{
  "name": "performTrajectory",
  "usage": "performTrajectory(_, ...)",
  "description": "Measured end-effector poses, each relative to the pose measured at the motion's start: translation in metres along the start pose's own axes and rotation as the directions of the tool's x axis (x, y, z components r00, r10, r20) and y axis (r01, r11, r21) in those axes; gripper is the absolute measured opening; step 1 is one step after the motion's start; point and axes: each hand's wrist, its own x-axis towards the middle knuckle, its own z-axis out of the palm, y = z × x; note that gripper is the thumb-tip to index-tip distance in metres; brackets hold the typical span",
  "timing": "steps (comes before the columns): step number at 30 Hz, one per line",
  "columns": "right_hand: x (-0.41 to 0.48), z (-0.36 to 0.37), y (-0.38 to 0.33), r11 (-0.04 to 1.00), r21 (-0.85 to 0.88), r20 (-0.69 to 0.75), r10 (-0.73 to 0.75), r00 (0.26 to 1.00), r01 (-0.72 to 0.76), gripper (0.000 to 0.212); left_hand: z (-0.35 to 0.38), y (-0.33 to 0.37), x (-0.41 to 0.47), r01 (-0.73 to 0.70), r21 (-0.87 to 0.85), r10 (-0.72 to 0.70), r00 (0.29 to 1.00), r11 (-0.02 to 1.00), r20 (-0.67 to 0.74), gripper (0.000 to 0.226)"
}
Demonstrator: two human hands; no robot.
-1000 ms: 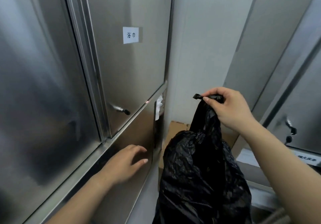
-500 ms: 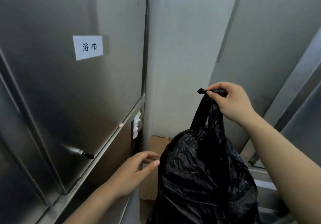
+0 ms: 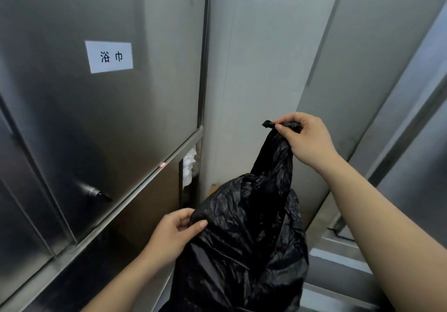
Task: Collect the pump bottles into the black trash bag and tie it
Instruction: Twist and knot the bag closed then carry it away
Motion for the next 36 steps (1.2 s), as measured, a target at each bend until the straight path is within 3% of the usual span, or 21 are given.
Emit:
performTrajectory(6,-0.011,-0.020,0.007,0.999,0.019,0.006,-0.036,0.999,0.036,0.026,0.002,0.018,-0.004,-0.066,-0.093,0.032,0.944,0.994,-0.329,0.014)
performTrajectory(10,-0.013,-0.032,0.010,0.996,0.068,0.009,-0.051,0.999,0.051,0.027,0.002,0.056,0.009,-0.177,0.048,0.180,0.883,0.983,-0.434,0.019)
performTrajectory(13,-0.010,-0.043,0.009,0.993,0.098,-0.002,-0.068,0.998,0.067,0.025,0.007,0.090,0.021,-0.242,0.215,0.313,0.855,0.946,-0.413,0.015)
performTrajectory(18,0.010,-0.059,-0.008,0.982,0.120,-0.047,-0.142,0.989,0.146,0.028,0.015,0.149,0.047,-0.302,0.284,0.397,0.833,0.910,-0.385,0.010)
performTrajectory(26,0.060,-0.054,-0.039,0.961,0.188,-0.073,-0.193,0.979,0.203,0.028,0.033,0.229,0.109,-0.377,0.267,0.456,0.808,0.887,-0.373,0.003)
performTrajectory(36,0.152,-0.048,-0.057,0.952,0.158,-0.285,-0.212,0.935,0.264,0.026,0.030,0.306,0.238,-0.514,0.202,0.553,0.779,0.833,-0.296,0.007)
